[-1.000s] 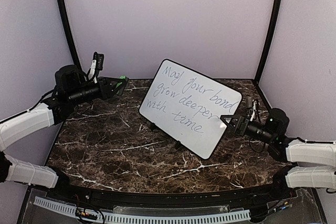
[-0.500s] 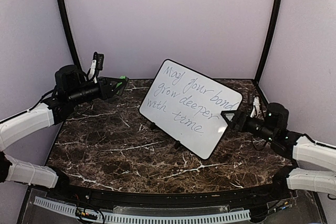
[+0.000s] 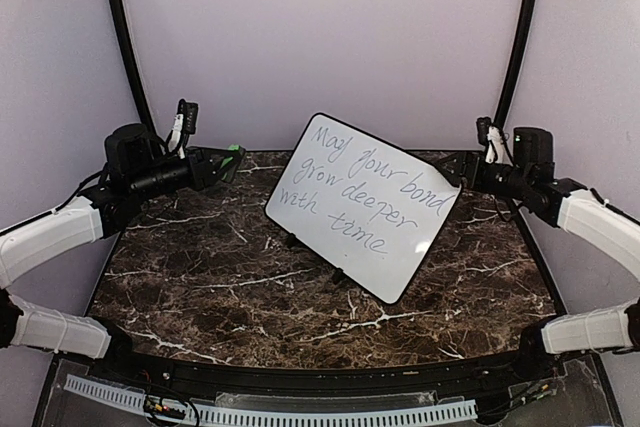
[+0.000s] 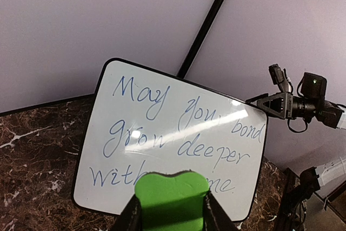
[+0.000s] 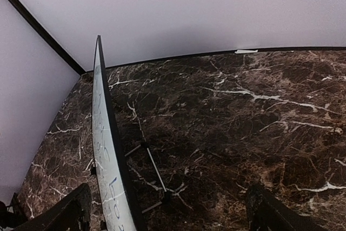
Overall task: Erase the whiteboard
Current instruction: Move the whiteboard to the center of the board.
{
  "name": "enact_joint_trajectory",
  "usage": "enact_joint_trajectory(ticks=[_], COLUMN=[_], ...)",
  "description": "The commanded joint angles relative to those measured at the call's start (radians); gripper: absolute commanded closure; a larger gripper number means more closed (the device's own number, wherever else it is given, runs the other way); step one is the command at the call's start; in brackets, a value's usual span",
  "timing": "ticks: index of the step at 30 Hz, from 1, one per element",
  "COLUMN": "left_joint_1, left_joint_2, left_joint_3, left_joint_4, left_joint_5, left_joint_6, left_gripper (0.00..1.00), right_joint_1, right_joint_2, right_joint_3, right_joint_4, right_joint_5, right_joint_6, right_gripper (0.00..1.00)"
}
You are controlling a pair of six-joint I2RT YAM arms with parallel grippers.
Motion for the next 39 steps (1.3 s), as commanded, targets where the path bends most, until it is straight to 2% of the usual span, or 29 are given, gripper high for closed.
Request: enact_joint_trajectory(ticks=[1, 8, 12, 16, 30, 36, 39], left_joint_1=[0.006, 0.006, 0.006, 0.006, 0.006, 0.006, 0.006], left_joint_2=[-0.034, -0.035, -0.030, -0.036, -0.035, -0.034, -0.032], left_joint_3=[-0.013, -0.016, -0.014, -0.017, -0.017, -0.017, -0.017], left_joint_4=[0.031, 0.037, 0.039, 0.039, 0.039, 0.038, 0.037], left_joint_5=[0.011, 0.016, 0.024, 0.020, 0.020, 0.016, 0.016], left_joint_6=[-0.007, -0.010, -0.015, -0.013, -0.013, -0.011, -0.010], left_gripper=[0.67, 0.67, 0.67, 0.67, 0.67, 0.67, 0.67], right_joint_1=[-0.007, -0.010, -0.035, -0.064, -0.081, -0.081, -0.081], right_joint_2=[0.039, 0.036, 0.090, 0.115, 0.153, 0.163, 0.173], right_joint_3=[0.051, 0.023, 0.022, 0.000, 0.006, 0.002, 0.006], right_joint_4=[0.010, 0.055, 0.110, 0.188, 0.212, 0.239, 0.244], right_joint_5=[-0.161, -0.238, -0.324, -0.405, -0.439, -0.454, -0.473], right_joint_6=[-0.029, -0.024, 0.026, 0.080, 0.083, 0.098, 0.102], right_gripper=[0.06, 0.10, 0.19, 0.24, 0.48, 0.63, 0.77])
